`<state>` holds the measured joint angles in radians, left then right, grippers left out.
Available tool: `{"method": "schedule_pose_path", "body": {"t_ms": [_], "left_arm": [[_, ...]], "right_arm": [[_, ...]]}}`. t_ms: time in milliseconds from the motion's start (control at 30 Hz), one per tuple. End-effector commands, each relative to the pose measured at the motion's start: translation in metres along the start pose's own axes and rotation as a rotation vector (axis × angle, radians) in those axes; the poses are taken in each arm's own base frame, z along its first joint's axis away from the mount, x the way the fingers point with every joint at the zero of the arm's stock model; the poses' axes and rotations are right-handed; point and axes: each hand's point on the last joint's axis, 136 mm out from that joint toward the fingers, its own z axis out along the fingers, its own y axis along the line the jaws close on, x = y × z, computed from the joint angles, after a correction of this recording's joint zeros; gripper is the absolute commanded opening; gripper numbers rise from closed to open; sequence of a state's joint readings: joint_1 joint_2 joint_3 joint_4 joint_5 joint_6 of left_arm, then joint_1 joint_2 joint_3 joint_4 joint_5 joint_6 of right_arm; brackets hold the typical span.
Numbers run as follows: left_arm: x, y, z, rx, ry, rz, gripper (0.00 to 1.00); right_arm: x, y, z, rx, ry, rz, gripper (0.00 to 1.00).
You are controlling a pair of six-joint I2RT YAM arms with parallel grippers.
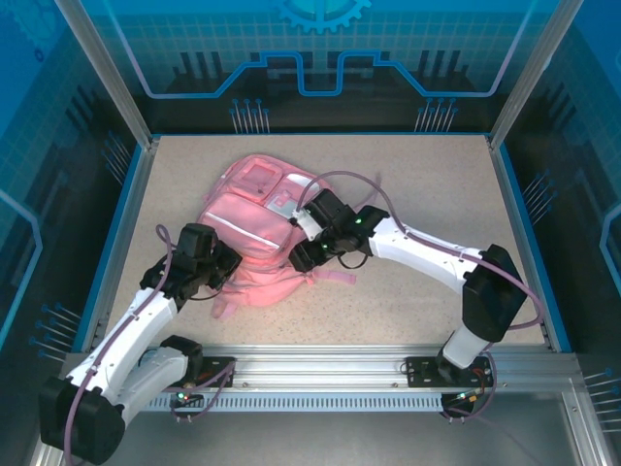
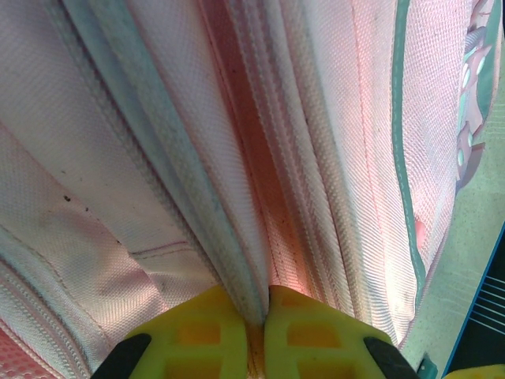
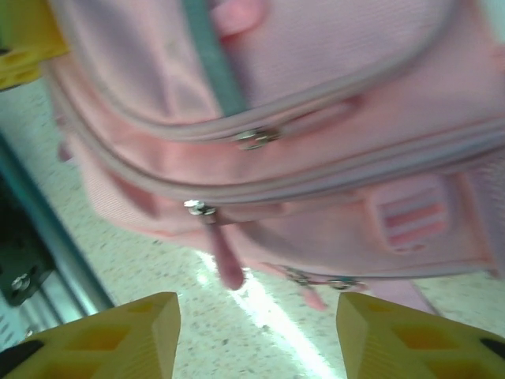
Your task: Pack the student bag
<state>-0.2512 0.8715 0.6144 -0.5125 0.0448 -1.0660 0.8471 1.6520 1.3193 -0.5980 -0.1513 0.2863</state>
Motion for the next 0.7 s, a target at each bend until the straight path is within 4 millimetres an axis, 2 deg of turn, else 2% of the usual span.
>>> {"method": "schedule_pose_path", "body": {"t_ms": [0,167,333,400,533,667], "left_arm": [[0.0,-0.016,-0.008,0.047,0.017,0.035,0.0],[-0.001,-0.018,-0.009,0.051,0.016,0.034,0.0],[0.0,-0.017,-0.008,0.052,0.019,0.03,0.0],[0.0,-0.017,-0.009,0.053,0.018,0.031,0.0],[0.0,-0.016,-0.009,0.051,0.017,0.032,0.0],[0.0,-0.014,-0.011,0.045,0.012,0.036,0.0]], "right_arm": [[0.01,0.019,0.016,-0.091,0.063,-0.051,0.58],[0.011,0.02,0.029,-0.086,0.1,-0.062,0.55],[0.008,0.014,0.035,-0.051,0.102,-0.053,0.45],[0.005,0.008,0.035,-0.016,0.089,-0.043,0.38],[-0.001,0.0,0.032,0.037,0.058,-0.031,0.16],[-0.003,-0.023,0.025,0.153,0.028,0.007,0.02]]}}
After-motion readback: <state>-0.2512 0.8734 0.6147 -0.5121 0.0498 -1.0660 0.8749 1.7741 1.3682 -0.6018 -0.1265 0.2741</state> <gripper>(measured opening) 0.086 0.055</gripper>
